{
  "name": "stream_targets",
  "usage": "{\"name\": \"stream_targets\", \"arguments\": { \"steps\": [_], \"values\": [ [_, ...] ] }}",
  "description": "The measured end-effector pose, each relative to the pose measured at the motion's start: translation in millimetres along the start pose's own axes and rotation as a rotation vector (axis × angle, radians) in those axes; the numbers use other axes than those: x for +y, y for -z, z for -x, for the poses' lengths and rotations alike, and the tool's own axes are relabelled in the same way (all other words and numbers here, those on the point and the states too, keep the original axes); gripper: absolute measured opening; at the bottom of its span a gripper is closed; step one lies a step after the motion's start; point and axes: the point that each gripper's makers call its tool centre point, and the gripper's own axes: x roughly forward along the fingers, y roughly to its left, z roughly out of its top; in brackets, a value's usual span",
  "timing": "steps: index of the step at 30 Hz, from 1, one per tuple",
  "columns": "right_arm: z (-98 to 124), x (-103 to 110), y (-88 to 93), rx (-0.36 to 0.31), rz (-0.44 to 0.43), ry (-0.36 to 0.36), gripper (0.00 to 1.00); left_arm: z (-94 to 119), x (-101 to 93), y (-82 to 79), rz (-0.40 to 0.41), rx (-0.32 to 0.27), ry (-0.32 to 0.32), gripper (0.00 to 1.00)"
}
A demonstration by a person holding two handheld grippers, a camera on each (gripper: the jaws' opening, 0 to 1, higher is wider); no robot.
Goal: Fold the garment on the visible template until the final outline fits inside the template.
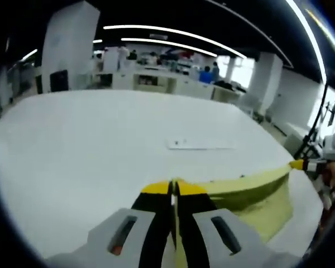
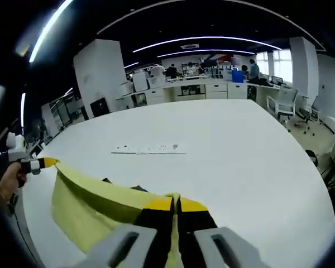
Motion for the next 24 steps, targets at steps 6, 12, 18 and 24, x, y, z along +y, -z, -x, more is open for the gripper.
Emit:
{"name": "stream_targets", "arguments": {
  "steps": [6, 12, 18, 24],
  "values": [
    [-28.6, -6.7, 16.7, 0.046, -0.011, 0.002, 0.0, -24.7, 9.4, 21.6, 0.039, 0.039, -0.035, 0.0],
    [-46.8, -11.8, 32.7, 0.084, -0.028, 0.014, 0.0, -42.3, 16.9, 40.1, 0.037, 0.056, -0.064, 0.0],
    [-55.8, -11.4, 40.3, 0.097, -0.019, 0.002, 0.0, -45.4, 22.7, 46.2, 0.05, 0.057, -0.086, 0.0],
    [-62.2, -12.2, 46.2, 0.109, -0.02, -0.001, 0.0, -47.9, 25.9, 52.1, 0.067, 0.062, -0.103, 0.0]
  ]
}}
